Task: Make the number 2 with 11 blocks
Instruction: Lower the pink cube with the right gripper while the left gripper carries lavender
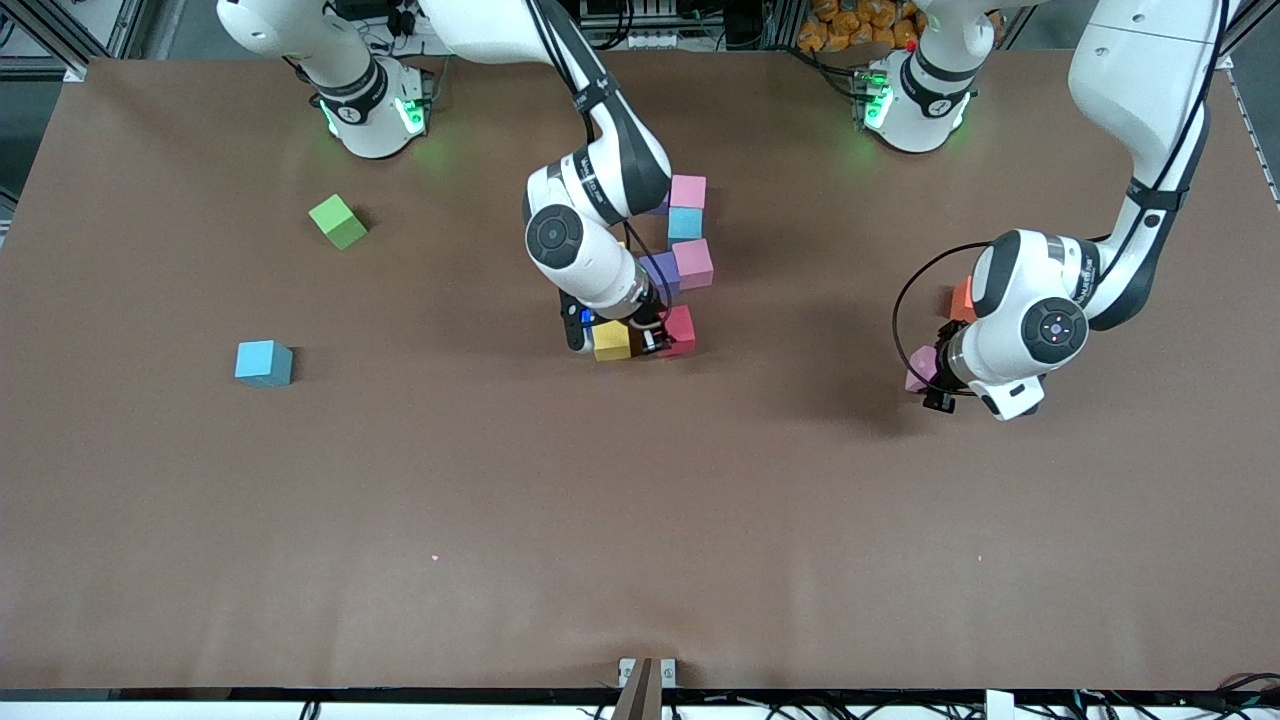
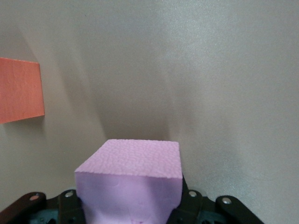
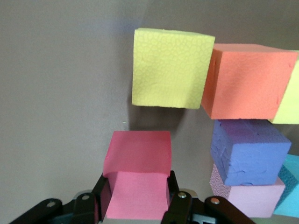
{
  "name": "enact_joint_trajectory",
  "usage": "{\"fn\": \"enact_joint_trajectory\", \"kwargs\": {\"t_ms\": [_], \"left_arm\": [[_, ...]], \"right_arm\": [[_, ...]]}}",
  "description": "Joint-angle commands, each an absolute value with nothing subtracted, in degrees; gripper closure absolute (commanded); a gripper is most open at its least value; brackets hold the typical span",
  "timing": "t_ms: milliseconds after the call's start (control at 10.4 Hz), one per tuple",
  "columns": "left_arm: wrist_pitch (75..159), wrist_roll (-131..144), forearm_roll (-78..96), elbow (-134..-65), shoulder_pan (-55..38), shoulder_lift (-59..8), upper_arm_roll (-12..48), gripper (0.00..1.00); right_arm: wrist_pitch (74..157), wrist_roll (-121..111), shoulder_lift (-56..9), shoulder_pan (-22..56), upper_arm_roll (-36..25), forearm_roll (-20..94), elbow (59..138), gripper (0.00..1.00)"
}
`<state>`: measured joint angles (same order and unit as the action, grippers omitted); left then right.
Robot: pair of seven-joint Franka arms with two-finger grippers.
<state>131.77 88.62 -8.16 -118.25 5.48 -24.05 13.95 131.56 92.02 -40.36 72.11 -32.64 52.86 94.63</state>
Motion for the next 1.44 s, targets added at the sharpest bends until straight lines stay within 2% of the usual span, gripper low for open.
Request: {"fn": "enact_joint_trajectory", "kwargs": {"t_ms": [0, 1155, 1347], "left_arm": [[130.6, 90.5, -9.1, -117.9, 5.0, -23.6, 14.1, 0.99], [130.6, 104.3, -3.6, -113.3, -8.6, -26.0, 14.4, 0.98], [130.6, 107.5, -2.8, -110.1, -12.1, -29.0, 14.4, 0.97]], "right_arm": [[135.4, 92.9, -39.5, 73.2, -32.7, 53.1, 97.7, 0.84], [136.7, 89.7, -39.6, 73.4, -32.6, 53.3, 101.2, 0.84], [136.7, 89.6, -39.6, 73.4, -32.6, 53.3, 101.3, 0.84]]}}
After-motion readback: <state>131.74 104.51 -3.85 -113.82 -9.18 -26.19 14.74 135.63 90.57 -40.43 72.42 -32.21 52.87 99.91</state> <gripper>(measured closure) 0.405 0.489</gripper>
